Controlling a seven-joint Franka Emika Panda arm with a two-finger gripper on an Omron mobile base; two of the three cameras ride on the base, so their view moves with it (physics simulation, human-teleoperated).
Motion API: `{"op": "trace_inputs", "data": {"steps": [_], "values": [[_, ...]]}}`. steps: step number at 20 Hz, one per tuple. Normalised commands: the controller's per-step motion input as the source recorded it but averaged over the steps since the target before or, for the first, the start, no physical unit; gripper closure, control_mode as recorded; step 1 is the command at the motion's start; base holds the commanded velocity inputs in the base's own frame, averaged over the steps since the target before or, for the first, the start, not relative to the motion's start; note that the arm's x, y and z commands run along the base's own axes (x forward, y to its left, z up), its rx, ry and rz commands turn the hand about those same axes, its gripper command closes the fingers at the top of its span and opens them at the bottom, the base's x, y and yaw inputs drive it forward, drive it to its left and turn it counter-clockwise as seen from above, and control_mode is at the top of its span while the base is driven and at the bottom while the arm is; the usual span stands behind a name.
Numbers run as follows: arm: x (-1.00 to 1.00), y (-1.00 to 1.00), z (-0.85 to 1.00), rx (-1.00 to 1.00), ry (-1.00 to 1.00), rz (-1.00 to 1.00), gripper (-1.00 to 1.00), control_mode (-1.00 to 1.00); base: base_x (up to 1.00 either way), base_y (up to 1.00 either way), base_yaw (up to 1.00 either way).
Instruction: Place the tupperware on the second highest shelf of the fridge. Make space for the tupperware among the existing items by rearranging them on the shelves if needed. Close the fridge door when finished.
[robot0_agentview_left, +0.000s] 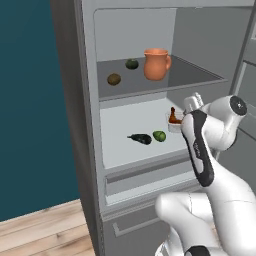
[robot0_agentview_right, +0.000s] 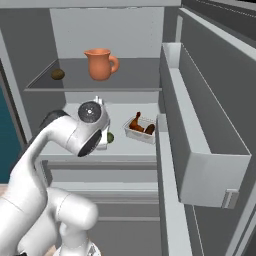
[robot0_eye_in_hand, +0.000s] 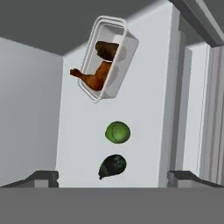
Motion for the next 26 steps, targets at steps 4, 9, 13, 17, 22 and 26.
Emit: {"op": "trace_inputs", "data": {"steps": [4,9,13,17,22,26], "values": [[-0.94,0.42,0.20,-0.09,0.04,0.15,-1.00,-1.00,0.00,0.00,0.00],[-0.49,0.53,0.11,-0.12,0.09,0.00,-1.00,-1.00,0.00,0.00,0.00],[-0.29,0.03,0.33,-0.02,0.03,-0.04,-1.00,-1.00,0.00,0.00,0.00],[-0.04,0.00,0.11,-0.02,0.02,-0.06,-1.00,-1.00,0.00,0.00,0.00],[0.00,0.00,0.00,0.00,0.00,0.00,-1.00,1.00,0.00,0.00,0.00],[0.00,0.00,0.00,0.00,0.00,0.00,-1.00,1.00,-0.37,0.00,0.01]]}}
